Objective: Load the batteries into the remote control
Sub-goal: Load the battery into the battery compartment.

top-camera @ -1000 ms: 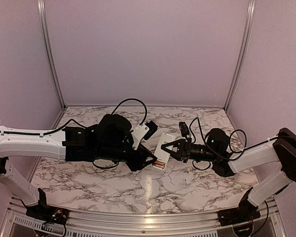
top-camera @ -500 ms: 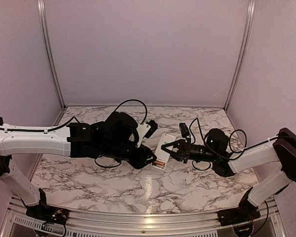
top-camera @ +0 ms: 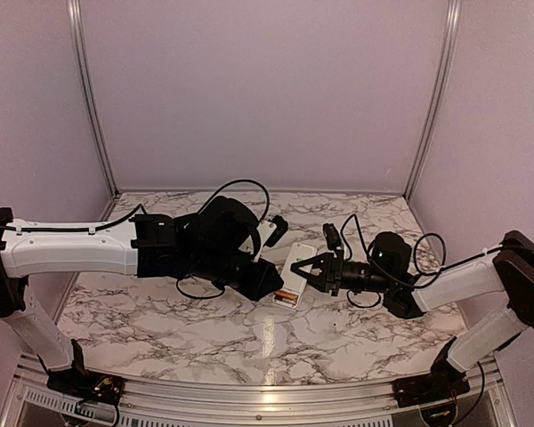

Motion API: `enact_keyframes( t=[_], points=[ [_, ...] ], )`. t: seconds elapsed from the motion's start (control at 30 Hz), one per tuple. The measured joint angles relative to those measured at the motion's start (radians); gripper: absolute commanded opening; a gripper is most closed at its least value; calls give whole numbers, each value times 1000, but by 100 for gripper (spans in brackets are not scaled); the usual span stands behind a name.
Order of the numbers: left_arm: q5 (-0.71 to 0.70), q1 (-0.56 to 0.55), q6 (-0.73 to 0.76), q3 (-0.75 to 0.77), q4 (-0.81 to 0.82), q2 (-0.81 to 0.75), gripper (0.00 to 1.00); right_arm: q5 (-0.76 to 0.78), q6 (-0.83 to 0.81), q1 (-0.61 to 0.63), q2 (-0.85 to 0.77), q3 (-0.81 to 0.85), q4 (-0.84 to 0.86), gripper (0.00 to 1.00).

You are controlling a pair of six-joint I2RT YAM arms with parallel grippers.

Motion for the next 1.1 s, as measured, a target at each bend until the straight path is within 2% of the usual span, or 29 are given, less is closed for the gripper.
enact_keyframes(
  t=[0.6, 0.73, 1.1],
  points=[
    [9, 0, -7, 8, -60, 32, 13, 0, -1, 0, -8, 0, -13, 0],
    [9, 0, -6, 10, -61, 34, 18, 0, -2, 0, -8, 0, -13, 0],
    [10, 0, 5, 26, -64, 35, 19, -1, -2, 0, -8, 0, -13, 0]
  ],
)
